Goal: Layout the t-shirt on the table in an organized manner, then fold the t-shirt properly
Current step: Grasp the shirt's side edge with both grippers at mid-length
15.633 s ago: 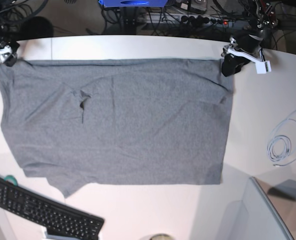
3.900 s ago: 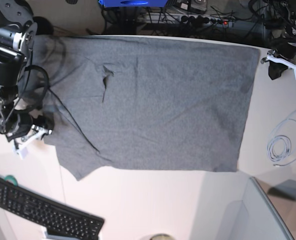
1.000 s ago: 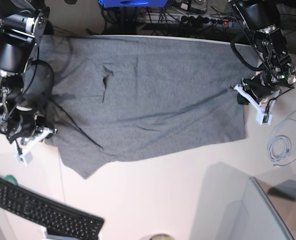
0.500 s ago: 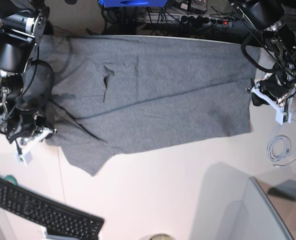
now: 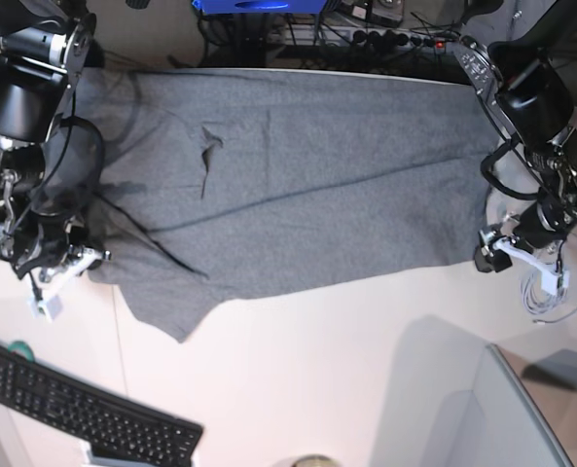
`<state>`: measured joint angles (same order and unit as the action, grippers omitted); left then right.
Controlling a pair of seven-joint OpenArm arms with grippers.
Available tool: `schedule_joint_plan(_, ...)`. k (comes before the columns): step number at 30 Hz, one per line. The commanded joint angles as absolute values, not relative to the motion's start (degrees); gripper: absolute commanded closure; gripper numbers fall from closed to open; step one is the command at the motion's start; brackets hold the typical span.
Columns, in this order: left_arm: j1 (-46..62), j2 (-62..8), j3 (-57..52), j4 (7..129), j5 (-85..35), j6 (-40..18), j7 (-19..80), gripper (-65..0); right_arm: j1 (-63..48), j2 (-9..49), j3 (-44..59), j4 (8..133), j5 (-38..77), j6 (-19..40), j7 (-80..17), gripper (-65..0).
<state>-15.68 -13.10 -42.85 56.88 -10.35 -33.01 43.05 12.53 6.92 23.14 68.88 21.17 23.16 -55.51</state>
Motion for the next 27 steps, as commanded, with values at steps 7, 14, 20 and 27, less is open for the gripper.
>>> schedule_joint_plan(7,-17.0,-14.3,-42.8,46.5,-10.9,-33.5,31.9,-51.8,14.0,7.9,23.2,69.8,22.0,23.5,-54.5,-0.6)
schedule_joint_plan(14,-18.2,-14.4,-42.7,37.8,-10.4,-33.5,24.7,-51.8,14.1,7.9,23.2,69.8,22.0,23.5,-54.5,-0.6)
schedule_joint_plan(20,-19.3,-14.4,-42.7,33.7,-10.4,-33.5,22.8,-51.5,14.1,7.9,23.2,69.8,22.0,23.5,-54.5,-0.6)
schedule_joint_plan(27,-19.4,-14.5,-42.7,33.5,-10.4,-33.5,21.5,-19.6,14.0,7.9,23.2,69.8,21.9,23.5,-54.5,-0.6)
